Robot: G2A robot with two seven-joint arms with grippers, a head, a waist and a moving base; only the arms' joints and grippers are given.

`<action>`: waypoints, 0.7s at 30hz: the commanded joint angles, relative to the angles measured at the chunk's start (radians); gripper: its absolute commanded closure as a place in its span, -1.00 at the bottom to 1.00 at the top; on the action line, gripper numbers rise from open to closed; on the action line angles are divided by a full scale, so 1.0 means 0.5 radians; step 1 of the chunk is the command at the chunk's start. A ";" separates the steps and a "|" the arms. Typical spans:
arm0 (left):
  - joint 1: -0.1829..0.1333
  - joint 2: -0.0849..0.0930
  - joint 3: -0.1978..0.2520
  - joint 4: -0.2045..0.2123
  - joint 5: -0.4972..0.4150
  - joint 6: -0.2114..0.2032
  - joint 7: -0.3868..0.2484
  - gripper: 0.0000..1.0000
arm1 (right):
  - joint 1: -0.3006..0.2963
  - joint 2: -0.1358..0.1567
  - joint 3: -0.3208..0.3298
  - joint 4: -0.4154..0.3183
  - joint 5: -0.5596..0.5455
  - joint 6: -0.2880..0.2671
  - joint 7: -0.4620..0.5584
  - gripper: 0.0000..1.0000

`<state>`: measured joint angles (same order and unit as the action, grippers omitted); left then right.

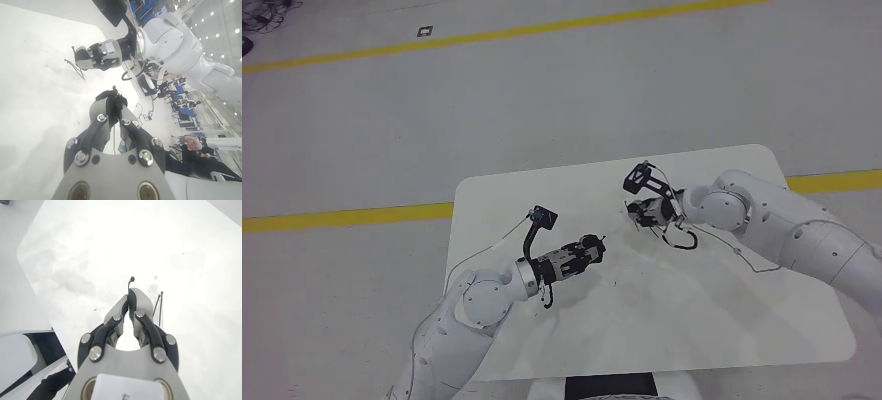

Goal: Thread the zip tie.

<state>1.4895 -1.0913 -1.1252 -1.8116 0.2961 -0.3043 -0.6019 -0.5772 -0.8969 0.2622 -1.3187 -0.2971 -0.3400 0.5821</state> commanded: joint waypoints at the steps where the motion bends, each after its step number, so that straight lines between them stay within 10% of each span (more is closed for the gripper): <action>1: 0.000 0.000 0.000 0.000 0.000 0.000 0.000 1.00 | -0.022 0.050 0.012 -0.067 0.021 0.000 -0.064 1.00; 10: 0.000 0.000 0.000 0.000 0.000 0.000 0.000 1.00 | -0.073 0.203 0.001 -0.264 0.124 0.000 -0.285 1.00; 21: 0.000 0.000 0.000 0.000 0.000 0.000 0.000 1.00 | -0.066 0.222 -0.017 -0.267 0.164 0.000 -0.307 1.00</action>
<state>1.4895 -1.0913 -1.1252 -1.8116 0.2961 -0.3043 -0.6019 -0.6100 -0.7861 0.2536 -1.4519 -0.2148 -0.3400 0.4288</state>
